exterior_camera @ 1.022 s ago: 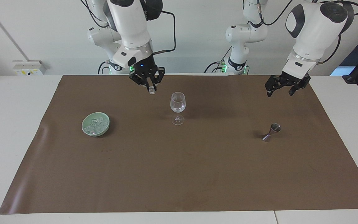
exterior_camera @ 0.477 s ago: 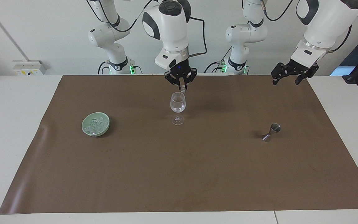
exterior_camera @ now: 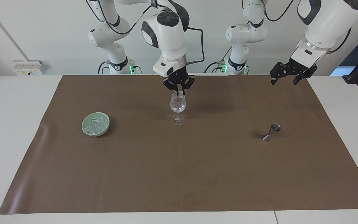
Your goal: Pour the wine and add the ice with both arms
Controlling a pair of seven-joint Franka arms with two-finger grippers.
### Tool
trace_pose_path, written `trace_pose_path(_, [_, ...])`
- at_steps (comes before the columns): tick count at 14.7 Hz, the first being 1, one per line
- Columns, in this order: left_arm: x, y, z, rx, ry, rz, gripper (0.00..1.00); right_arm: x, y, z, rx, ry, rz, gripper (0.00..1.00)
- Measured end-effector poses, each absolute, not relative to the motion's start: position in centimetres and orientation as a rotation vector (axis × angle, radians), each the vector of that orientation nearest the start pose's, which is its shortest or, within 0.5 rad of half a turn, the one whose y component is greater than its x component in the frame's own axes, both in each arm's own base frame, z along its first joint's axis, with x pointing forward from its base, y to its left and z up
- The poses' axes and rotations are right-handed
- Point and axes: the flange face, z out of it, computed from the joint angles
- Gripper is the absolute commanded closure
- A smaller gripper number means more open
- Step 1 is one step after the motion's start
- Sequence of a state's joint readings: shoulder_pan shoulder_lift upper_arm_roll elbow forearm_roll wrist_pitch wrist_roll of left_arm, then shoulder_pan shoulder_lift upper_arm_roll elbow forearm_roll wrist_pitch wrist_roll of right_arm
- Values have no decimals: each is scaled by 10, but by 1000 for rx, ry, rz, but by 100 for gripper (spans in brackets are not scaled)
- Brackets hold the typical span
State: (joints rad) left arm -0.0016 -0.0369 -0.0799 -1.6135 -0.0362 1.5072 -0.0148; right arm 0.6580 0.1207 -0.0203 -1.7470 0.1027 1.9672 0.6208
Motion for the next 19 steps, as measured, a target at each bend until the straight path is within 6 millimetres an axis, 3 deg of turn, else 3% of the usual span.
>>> trace_pose_path(4, [539, -40, 620, -3158, 91, 115, 0, 482, 367, 504, -3010, 26, -31, 75])
trace_pose_path(6, [540, -40, 618, -3154, 123, 122, 0, 481, 367, 505, -3009, 32, -31, 59])
trace_pose_path(7, [540, -39, 618, -3153, 145, 126, 0, 480, 367, 505, -3009, 48, -29, 56])
trace_pose_path(15, [540, -38, 617, -3147, 167, 131, 0, 477, 368, 507, -3012, 67, -17, 50])
trace_pose_path(17, [540, -37, 616, -3141, 166, 134, 0, 486, 356, 518, -3015, 102, -16, 42])
trace_pose_path(19, [540, -37, 616, -3140, 166, 135, 0, 508, 319, 539, -3009, 199, -28, 26])
